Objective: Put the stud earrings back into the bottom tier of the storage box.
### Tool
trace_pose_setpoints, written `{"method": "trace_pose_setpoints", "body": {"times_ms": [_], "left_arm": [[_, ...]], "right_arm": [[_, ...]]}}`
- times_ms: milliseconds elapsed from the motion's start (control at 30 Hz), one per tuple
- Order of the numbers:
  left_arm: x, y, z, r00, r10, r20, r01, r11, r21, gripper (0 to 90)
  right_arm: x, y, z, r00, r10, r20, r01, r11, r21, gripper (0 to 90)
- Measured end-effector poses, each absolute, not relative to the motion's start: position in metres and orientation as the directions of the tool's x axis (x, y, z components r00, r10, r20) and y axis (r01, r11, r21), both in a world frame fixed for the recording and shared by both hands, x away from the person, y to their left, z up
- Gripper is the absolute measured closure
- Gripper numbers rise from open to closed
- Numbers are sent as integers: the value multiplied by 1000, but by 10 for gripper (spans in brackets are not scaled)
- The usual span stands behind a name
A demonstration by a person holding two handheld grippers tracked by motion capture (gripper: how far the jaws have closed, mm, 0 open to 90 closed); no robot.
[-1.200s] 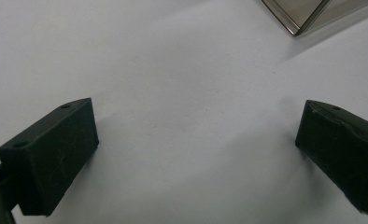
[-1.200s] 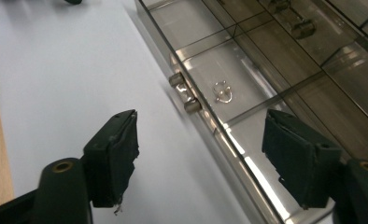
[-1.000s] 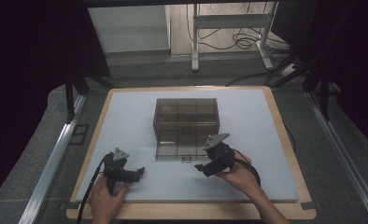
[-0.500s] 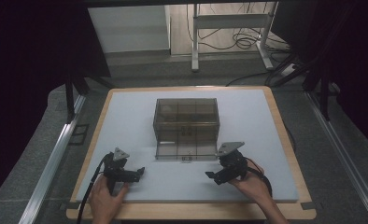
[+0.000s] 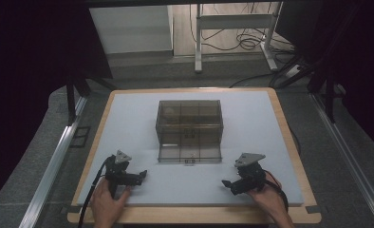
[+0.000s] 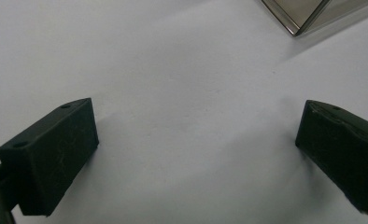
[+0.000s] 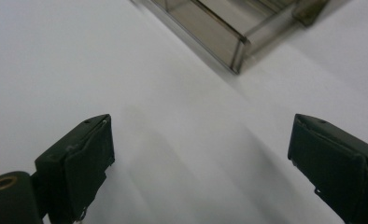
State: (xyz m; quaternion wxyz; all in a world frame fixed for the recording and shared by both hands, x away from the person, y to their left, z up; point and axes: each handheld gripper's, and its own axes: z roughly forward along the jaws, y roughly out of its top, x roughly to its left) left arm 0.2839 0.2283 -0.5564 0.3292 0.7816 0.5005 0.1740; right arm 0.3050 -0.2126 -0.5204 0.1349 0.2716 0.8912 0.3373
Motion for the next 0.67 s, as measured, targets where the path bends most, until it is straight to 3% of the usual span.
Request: {"method": "trace_pose_setpoints", "body": {"times_ms": [667], "left_arm": [[284, 228, -556, 437, 897, -58, 668, -281, 690, 0]], "right_arm": [[301, -226, -536, -794, 606, -43, 405, 581, 705, 56]]}}
